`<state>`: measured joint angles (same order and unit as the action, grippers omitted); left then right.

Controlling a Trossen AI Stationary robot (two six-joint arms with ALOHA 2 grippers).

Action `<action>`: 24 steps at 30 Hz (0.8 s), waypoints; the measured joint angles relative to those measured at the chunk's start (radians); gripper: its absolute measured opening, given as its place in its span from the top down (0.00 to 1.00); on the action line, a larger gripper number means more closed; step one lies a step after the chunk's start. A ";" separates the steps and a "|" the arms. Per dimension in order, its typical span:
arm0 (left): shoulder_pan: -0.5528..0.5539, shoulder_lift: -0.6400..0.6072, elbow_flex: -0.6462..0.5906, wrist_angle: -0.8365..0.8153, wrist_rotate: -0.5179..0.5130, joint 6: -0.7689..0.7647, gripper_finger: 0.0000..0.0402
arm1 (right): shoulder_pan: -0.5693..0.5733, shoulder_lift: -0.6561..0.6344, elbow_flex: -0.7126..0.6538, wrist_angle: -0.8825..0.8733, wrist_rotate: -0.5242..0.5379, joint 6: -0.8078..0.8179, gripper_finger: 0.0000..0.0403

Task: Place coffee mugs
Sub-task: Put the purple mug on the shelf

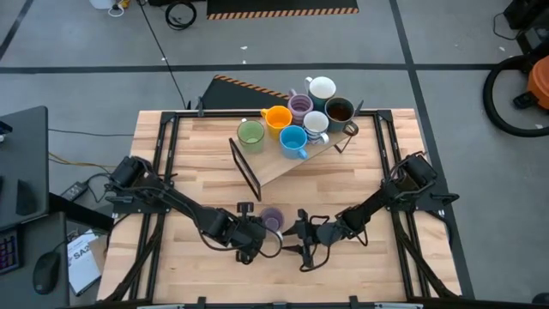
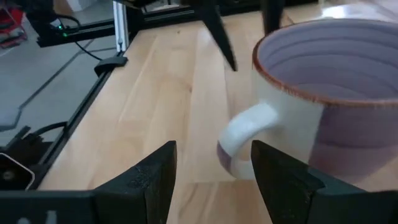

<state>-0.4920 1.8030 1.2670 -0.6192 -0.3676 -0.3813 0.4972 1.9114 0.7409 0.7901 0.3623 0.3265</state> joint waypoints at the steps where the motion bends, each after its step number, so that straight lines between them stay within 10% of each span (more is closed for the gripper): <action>1: -0.002 0.002 0.000 0.015 0.003 -0.001 0.65 | 0.004 0.000 -0.004 0.005 0.007 0.009 0.47; 24: -0.019 0.040 0.000 0.090 0.026 -0.005 0.65 | 0.022 0.248 0.018 0.453 0.093 -0.068 0.47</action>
<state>-0.5114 1.8427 1.2675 -0.5293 -0.3420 -0.3859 0.5190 2.1597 0.7590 1.2431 0.4550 0.2581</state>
